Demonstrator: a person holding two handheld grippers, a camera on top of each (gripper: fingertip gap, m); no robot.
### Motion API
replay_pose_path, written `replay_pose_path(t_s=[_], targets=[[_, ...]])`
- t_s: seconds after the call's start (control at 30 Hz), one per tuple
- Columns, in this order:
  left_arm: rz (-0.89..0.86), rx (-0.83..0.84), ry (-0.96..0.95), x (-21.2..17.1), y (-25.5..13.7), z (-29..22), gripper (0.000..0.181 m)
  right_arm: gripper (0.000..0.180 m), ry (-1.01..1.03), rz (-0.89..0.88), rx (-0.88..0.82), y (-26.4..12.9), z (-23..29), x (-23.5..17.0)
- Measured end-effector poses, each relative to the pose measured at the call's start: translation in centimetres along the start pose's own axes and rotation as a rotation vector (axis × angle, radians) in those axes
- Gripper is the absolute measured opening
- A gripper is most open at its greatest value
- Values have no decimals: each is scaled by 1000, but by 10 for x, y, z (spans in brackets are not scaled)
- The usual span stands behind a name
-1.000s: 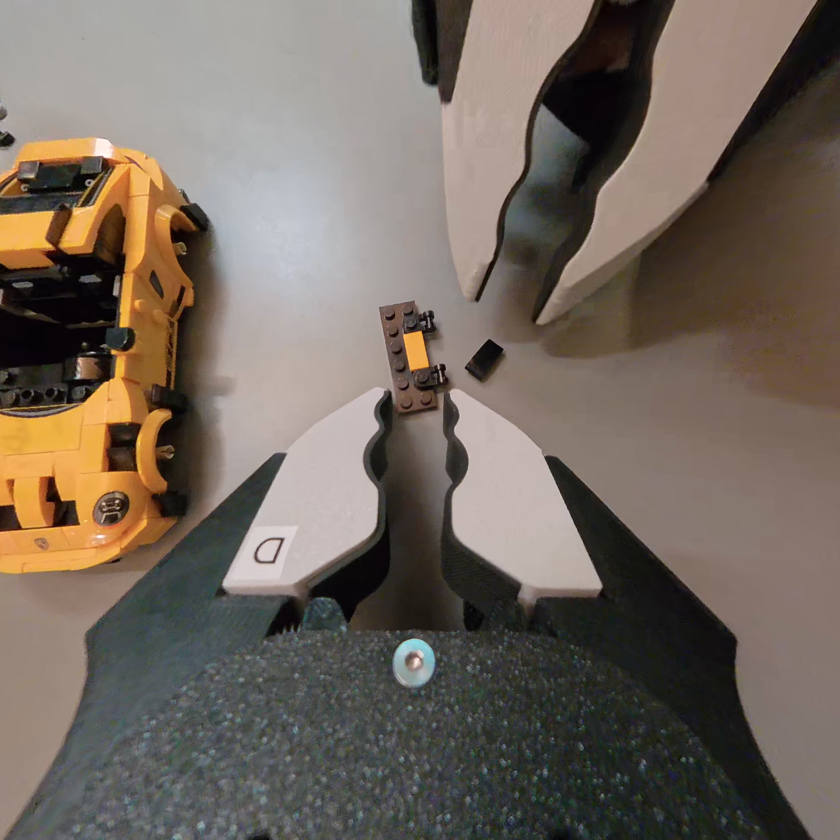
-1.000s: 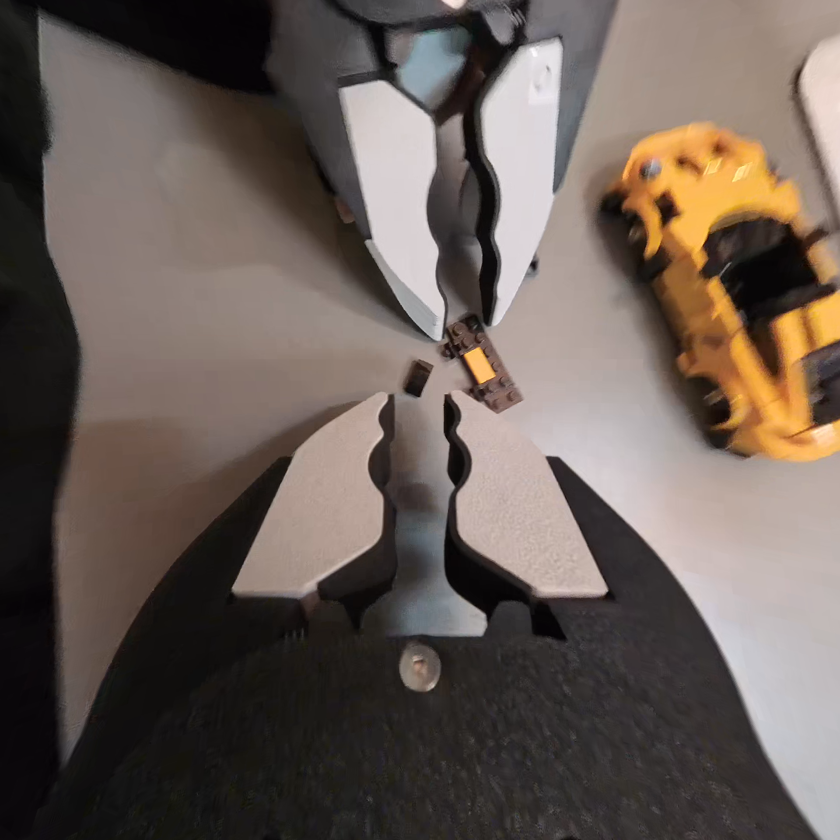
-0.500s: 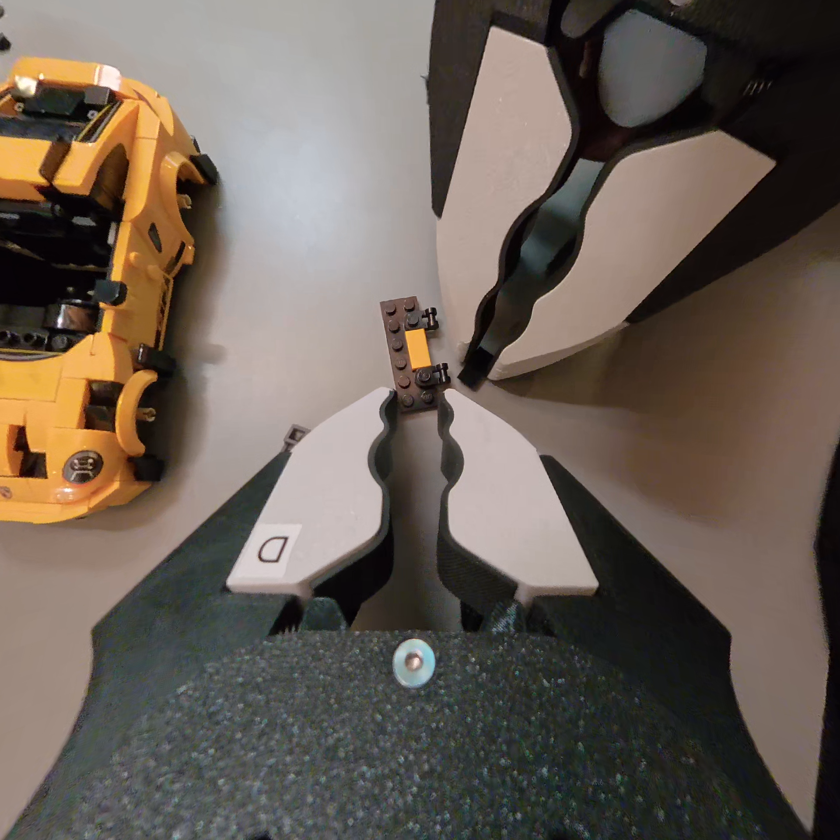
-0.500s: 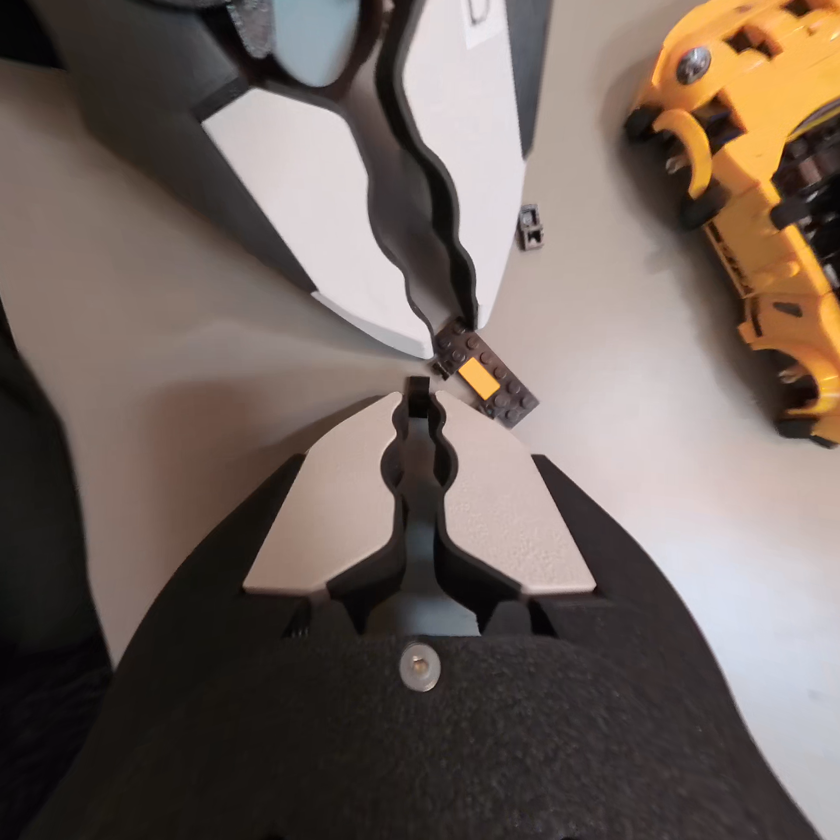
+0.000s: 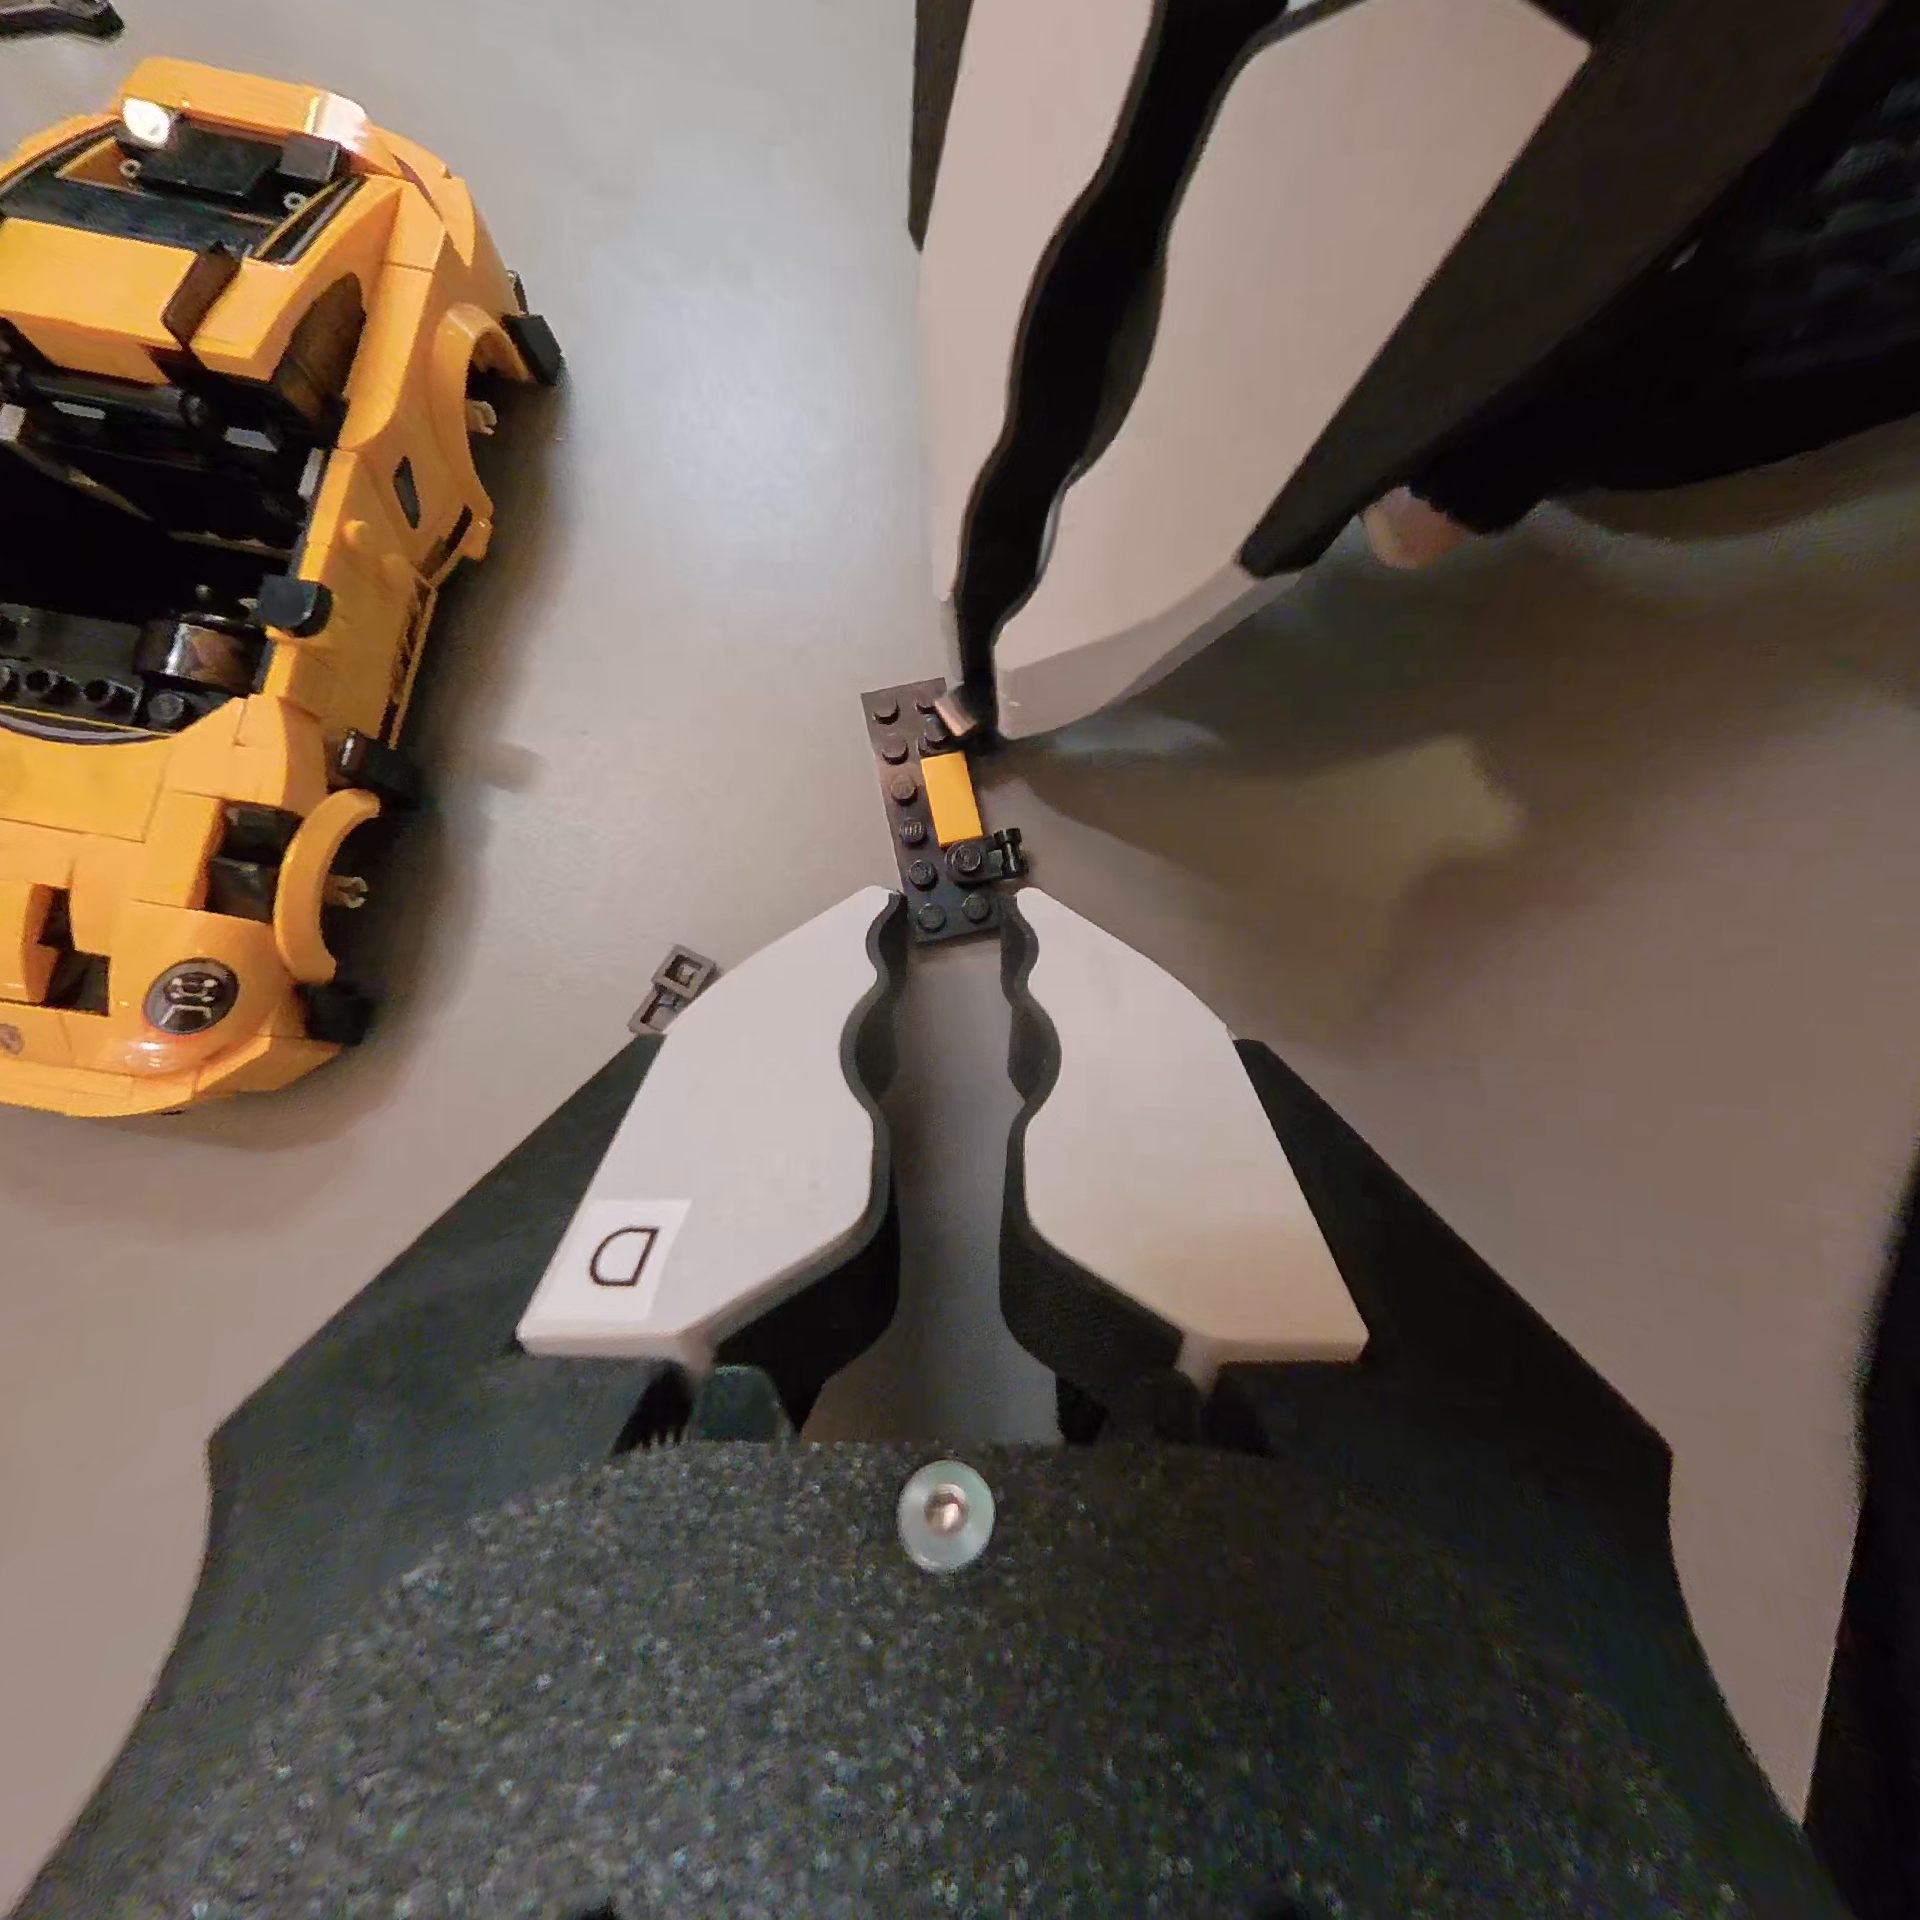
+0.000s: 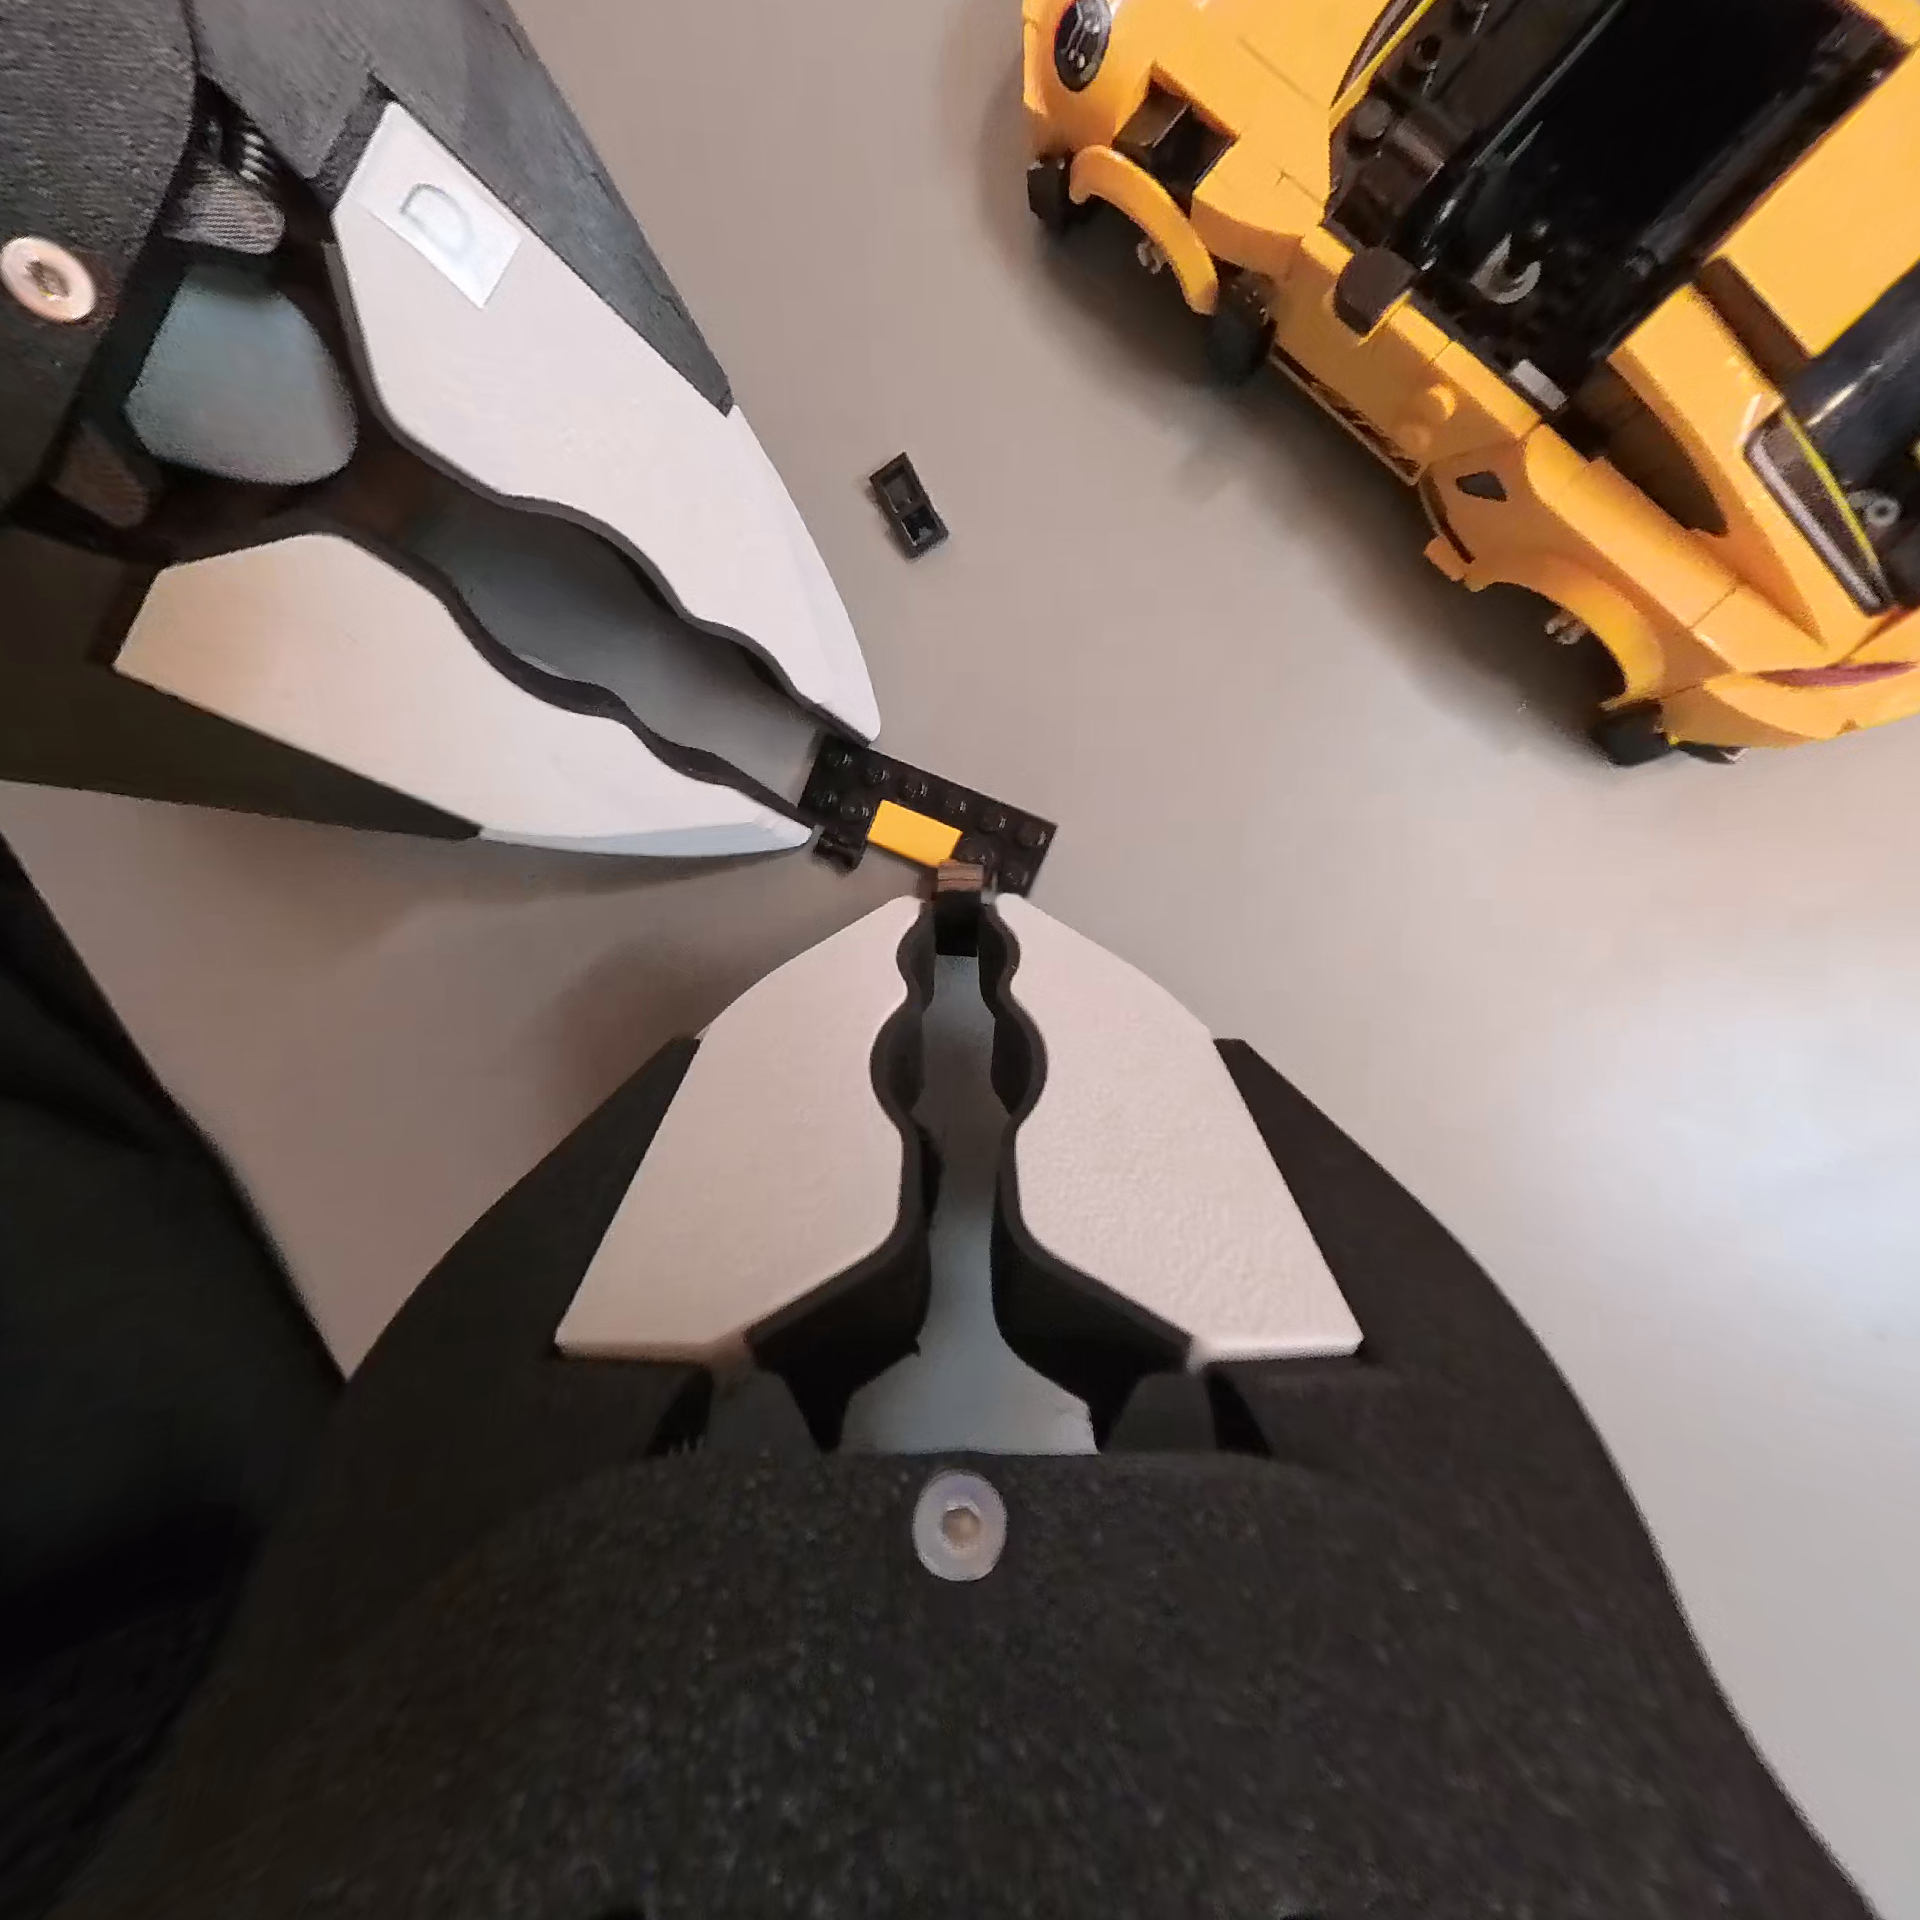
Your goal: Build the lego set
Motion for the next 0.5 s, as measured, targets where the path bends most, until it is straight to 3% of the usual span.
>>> replay_pose_path(t_s=[0.5], targets=[[-9,-38,-8,0,-1,-5,14,7,36,104,22,2,2,1]])
Point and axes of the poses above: each gripper's, where its closed fingertips meet, y out along the fingers, x out of its top, z = x × y across the jaws, the point moved 1 cm from there along -y, back along the fingers
